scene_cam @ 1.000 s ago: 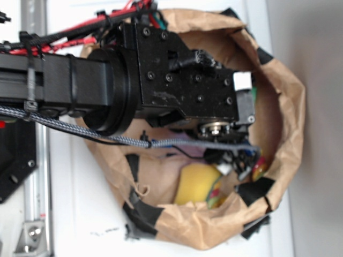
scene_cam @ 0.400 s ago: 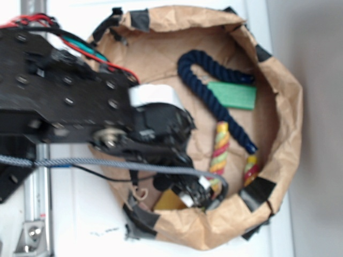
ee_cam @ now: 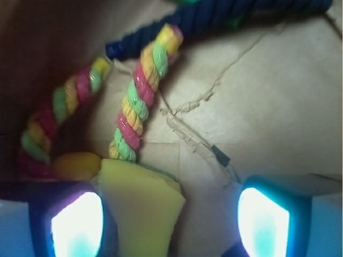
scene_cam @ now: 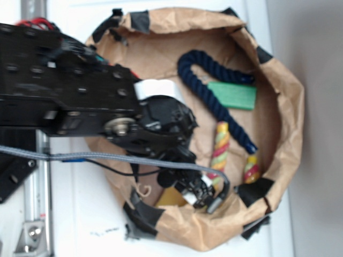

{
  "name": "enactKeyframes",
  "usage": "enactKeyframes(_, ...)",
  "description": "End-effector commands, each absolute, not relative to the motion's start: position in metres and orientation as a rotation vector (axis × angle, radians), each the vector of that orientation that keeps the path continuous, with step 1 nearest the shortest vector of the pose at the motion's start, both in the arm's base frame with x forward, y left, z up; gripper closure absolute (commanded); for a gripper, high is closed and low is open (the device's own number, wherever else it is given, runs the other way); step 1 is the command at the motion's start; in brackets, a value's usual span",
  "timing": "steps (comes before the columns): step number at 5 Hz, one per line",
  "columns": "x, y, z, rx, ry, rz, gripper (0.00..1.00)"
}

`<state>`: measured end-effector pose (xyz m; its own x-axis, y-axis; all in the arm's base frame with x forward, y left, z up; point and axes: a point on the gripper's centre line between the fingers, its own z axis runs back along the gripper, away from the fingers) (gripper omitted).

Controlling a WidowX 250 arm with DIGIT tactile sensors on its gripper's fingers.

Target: Grab the green sponge.

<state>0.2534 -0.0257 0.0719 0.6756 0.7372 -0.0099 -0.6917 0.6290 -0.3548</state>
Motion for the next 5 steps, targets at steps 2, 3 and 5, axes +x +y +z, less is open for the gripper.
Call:
enactKeyframes(2,0.272,-0.063,0.048,-0.302,0.023,0.554,1.0)
enactKeyframes(3,0.268,-0.054,0.061,-0.285,-0.022,0.547,1.0)
enactKeyframes(5,0.287,-0.018,0.091,-0.194,-0.173,0.631,1.0)
